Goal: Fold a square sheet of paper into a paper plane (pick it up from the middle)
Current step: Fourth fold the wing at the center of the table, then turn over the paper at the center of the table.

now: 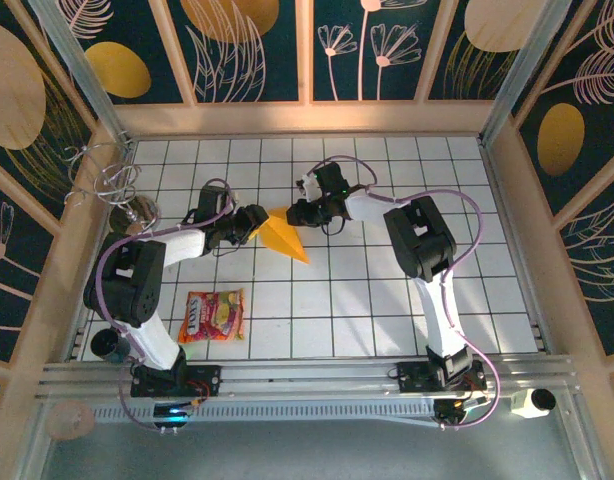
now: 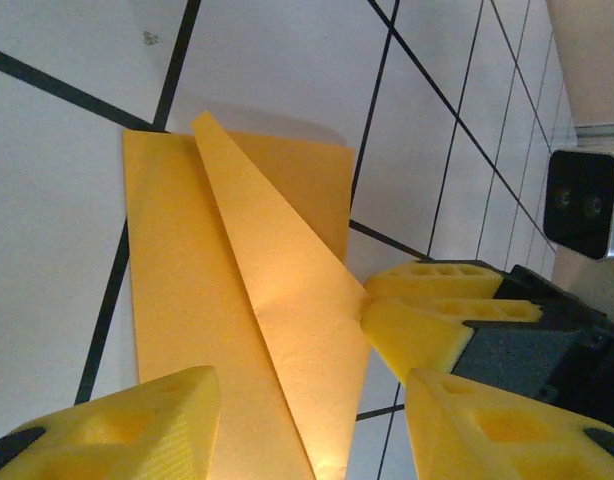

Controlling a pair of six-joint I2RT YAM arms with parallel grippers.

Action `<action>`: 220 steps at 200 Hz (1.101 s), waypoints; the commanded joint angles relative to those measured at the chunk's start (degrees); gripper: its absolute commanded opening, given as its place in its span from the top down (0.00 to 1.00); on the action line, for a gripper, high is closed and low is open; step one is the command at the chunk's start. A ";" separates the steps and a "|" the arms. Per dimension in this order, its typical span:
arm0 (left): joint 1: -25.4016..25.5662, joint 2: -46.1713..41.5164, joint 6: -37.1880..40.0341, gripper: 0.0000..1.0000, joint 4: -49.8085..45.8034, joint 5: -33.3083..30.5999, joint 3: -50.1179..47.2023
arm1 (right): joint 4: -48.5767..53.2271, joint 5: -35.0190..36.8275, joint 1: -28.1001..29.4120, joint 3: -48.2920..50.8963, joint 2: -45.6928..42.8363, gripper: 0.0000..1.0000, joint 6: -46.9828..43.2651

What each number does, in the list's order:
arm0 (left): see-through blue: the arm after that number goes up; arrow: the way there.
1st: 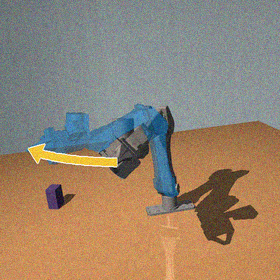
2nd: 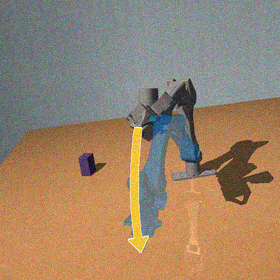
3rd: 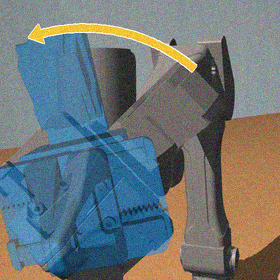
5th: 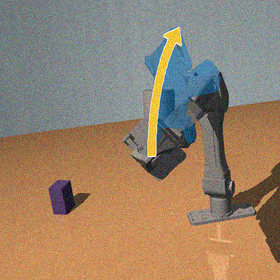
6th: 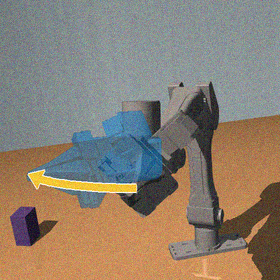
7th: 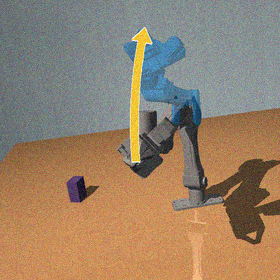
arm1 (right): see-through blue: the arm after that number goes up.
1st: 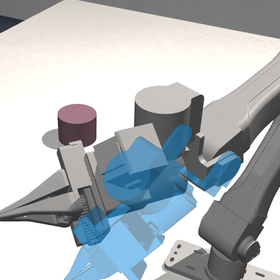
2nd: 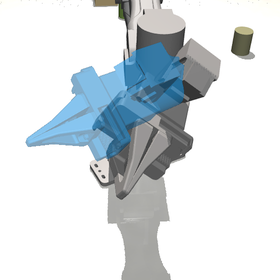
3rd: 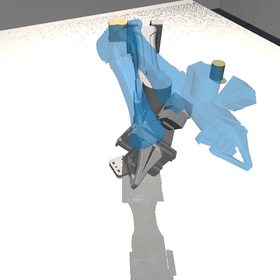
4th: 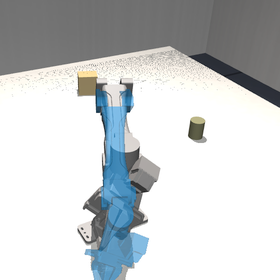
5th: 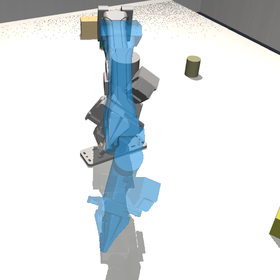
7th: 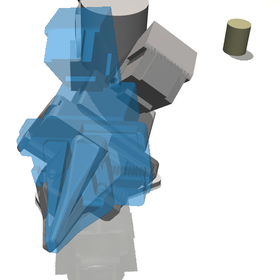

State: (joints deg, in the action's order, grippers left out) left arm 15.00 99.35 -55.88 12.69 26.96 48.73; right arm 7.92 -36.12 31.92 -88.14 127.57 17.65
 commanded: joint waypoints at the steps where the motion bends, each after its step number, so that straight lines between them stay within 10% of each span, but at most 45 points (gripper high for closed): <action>1: 0.11 -0.44 -0.82 0.48 1.77 1.44 -0.36 | 0.22 -3.31 -0.19 -1.28 1.51 0.78 -1.78; 74: 0.11 -4.66 -1.35 0.49 2.96 2.20 0.56 | -7.54 -3.99 -0.28 1.83 -3.66 1.00 2.22; 220: 2.57 -9.11 -11.43 0.31 31.15 13.24 -3.38 | -48.37 -13.88 -5.11 18.35 -19.48 1.00 38.63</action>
State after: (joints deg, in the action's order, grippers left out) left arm 16.97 88.86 -64.62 35.07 36.84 45.58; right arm -32.16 -46.89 26.72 -70.85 109.21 48.77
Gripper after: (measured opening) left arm 0.712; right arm 0.051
